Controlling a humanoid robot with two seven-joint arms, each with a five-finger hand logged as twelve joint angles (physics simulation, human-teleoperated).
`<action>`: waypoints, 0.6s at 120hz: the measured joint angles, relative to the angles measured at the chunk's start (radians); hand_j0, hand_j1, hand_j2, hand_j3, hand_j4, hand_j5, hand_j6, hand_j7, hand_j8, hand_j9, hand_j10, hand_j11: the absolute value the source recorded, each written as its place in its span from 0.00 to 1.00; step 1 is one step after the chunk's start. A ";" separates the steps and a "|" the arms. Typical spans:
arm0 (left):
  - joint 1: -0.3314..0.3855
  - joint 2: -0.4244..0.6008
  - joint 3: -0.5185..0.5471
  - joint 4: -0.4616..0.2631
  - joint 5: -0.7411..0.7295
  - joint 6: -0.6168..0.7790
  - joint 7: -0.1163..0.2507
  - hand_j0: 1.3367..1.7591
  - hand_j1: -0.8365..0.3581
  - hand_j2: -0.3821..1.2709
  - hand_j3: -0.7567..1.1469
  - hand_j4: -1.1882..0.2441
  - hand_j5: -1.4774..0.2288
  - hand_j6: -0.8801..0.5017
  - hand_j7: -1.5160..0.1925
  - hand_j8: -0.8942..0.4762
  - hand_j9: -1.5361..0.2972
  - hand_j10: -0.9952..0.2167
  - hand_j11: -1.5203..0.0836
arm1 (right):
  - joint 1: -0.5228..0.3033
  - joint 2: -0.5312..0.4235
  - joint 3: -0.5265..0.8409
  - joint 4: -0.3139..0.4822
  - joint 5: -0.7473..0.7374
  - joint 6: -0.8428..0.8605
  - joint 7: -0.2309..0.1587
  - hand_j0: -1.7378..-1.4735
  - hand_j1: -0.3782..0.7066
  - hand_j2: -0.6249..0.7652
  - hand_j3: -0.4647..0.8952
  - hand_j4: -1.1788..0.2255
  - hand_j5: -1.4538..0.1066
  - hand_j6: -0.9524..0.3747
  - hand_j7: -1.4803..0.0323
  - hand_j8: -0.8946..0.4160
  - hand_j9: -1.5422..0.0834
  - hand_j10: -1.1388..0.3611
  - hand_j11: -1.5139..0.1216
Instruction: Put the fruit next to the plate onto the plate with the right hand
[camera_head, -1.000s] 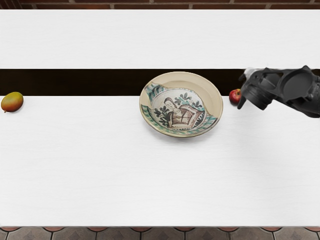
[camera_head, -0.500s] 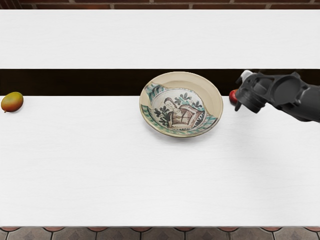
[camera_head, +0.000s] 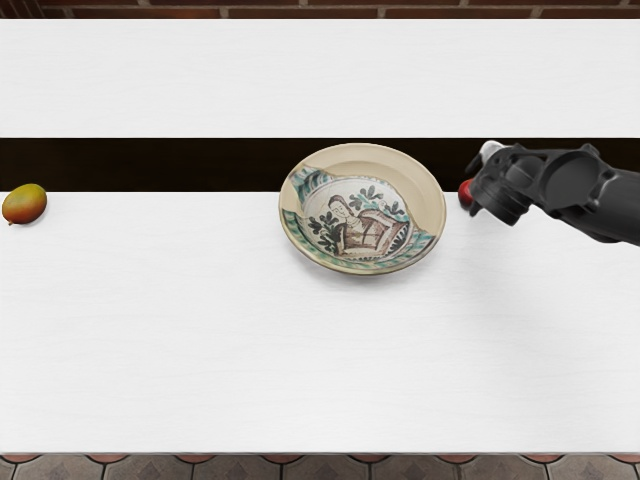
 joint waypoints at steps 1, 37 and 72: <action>0.000 0.000 0.000 0.000 0.000 0.000 0.000 0.76 0.98 0.23 0.40 0.82 0.86 0.63 0.88 0.65 0.83 0.81 0.94 | 0.000 0.000 0.000 0.000 0.000 0.000 0.000 0.30 0.46 0.39 0.34 0.56 0.60 0.42 0.64 0.38 0.63 0.50 0.61; 0.000 0.000 0.000 0.000 0.000 0.000 0.000 0.76 0.98 0.23 0.40 0.82 0.86 0.63 0.88 0.65 0.83 0.81 0.94 | -0.023 0.013 0.017 -0.026 -0.007 0.041 -0.001 0.31 0.59 0.41 0.34 0.45 0.50 0.39 0.52 0.33 0.55 0.39 0.51; 0.000 0.000 0.000 0.000 0.000 0.000 0.000 0.76 0.98 0.23 0.40 0.82 0.86 0.63 0.88 0.65 0.83 0.81 0.94 | -0.096 -0.157 0.305 -0.089 -0.004 0.110 -0.002 0.35 0.60 0.60 0.34 0.38 0.27 0.43 0.30 0.38 0.28 0.23 0.29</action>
